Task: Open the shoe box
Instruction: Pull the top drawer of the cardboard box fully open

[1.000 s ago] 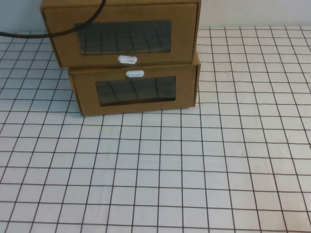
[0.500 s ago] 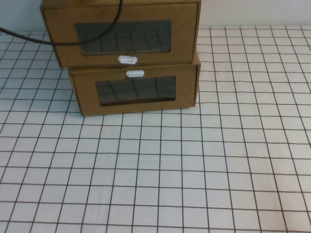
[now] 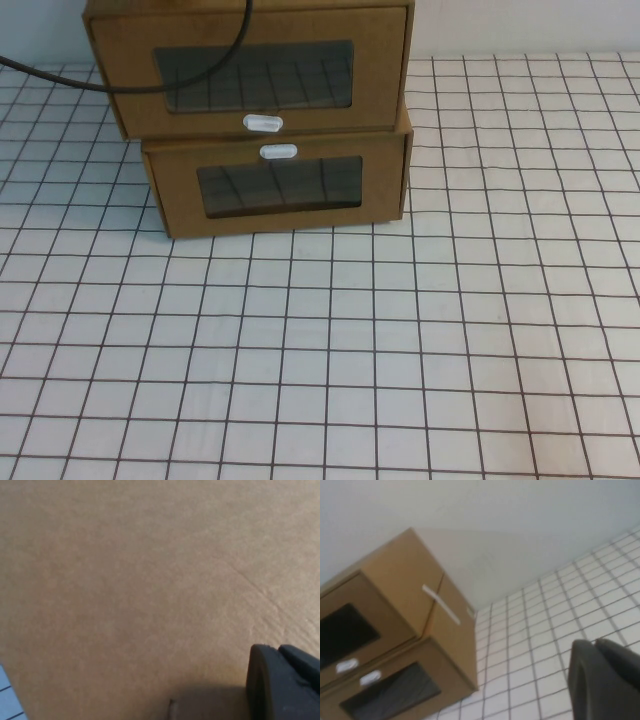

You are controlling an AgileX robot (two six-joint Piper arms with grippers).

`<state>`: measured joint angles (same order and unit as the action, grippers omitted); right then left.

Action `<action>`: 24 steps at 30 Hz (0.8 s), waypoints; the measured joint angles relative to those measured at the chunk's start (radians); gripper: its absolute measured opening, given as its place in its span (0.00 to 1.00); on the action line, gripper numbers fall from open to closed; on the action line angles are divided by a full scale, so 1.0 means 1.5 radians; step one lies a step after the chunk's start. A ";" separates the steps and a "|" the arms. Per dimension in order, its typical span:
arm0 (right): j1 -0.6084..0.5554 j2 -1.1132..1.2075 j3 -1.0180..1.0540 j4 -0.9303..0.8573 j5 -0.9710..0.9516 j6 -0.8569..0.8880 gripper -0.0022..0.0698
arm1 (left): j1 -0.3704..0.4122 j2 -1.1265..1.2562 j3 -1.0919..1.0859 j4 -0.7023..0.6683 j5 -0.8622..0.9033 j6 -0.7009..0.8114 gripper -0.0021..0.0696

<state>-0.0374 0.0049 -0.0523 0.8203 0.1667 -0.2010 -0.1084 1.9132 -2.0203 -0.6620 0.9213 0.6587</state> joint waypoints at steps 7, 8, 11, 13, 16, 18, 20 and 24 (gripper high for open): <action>0.000 0.241 -0.218 -0.094 0.251 -0.003 0.01 | 0.000 0.000 -0.001 0.000 0.001 0.000 0.03; 0.000 0.287 -0.249 -0.111 0.281 -0.011 0.01 | 0.000 0.000 -0.001 0.000 0.001 0.000 0.03; 0.000 0.413 -0.324 -0.125 0.341 -0.061 0.01 | 0.000 0.000 -0.001 0.000 0.001 0.000 0.03; 0.000 0.495 -0.374 -0.107 0.363 -0.108 0.01 | 0.000 0.000 -0.001 0.000 0.001 0.000 0.03; 0.015 0.599 -0.449 -0.084 0.385 -0.165 0.01 | 0.000 0.000 -0.001 0.000 0.001 0.000 0.03; 0.047 0.657 -0.499 -0.085 0.386 -0.176 0.01 | 0.000 0.000 -0.001 0.000 0.001 0.000 0.03; 0.100 0.717 -0.554 -0.101 0.382 -0.176 0.01 | 0.000 0.000 -0.001 0.000 0.001 0.000 0.03; 0.234 0.822 -0.658 -0.189 0.369 -0.113 0.01 | 0.000 0.000 -0.001 0.000 0.001 0.000 0.03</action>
<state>0.3139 1.2372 -1.0393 0.5370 0.7207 -0.3699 -0.1084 1.9138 -2.0216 -0.6620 0.9229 0.6587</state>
